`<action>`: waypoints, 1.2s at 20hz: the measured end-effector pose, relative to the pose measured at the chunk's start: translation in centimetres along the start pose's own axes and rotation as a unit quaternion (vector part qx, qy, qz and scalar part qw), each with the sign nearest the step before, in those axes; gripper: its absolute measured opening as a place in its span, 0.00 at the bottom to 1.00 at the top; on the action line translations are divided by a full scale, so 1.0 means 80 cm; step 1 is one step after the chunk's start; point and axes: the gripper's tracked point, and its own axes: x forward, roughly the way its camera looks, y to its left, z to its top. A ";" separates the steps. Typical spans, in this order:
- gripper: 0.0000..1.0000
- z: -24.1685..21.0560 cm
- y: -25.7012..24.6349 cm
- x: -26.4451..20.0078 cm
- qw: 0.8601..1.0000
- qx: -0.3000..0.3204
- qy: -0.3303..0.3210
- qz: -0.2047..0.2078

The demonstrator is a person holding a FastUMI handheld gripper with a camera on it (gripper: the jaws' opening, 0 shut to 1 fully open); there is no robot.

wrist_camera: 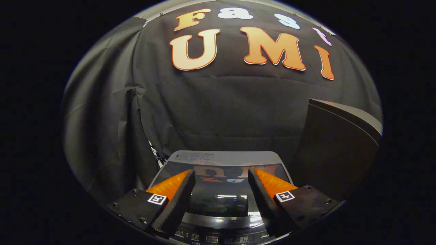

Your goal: Put the clothes into the washing machine and then close the washing machine lid.

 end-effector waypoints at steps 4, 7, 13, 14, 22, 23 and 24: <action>1.00 0.024 -0.001 -0.019 1.000 -0.003 -0.008 -0.002; 1.00 0.070 -0.011 -0.063 0.999 0.004 -0.042 -0.002; 1.00 0.158 -0.074 -0.185 0.994 0.005 -0.105 -0.002; 1.00 0.171 -0.089 -0.206 0.994 0.006 -0.112 -0.006; 1.00 0.229 -0.212 -0.369 0.984 0.014 -0.177 -0.032; 1.00 0.231 -0.227 -0.385 0.982 0.012 -0.183 -0.037; 1.00 0.230 -0.244 -0.402 0.981 0.006 -0.189 -0.045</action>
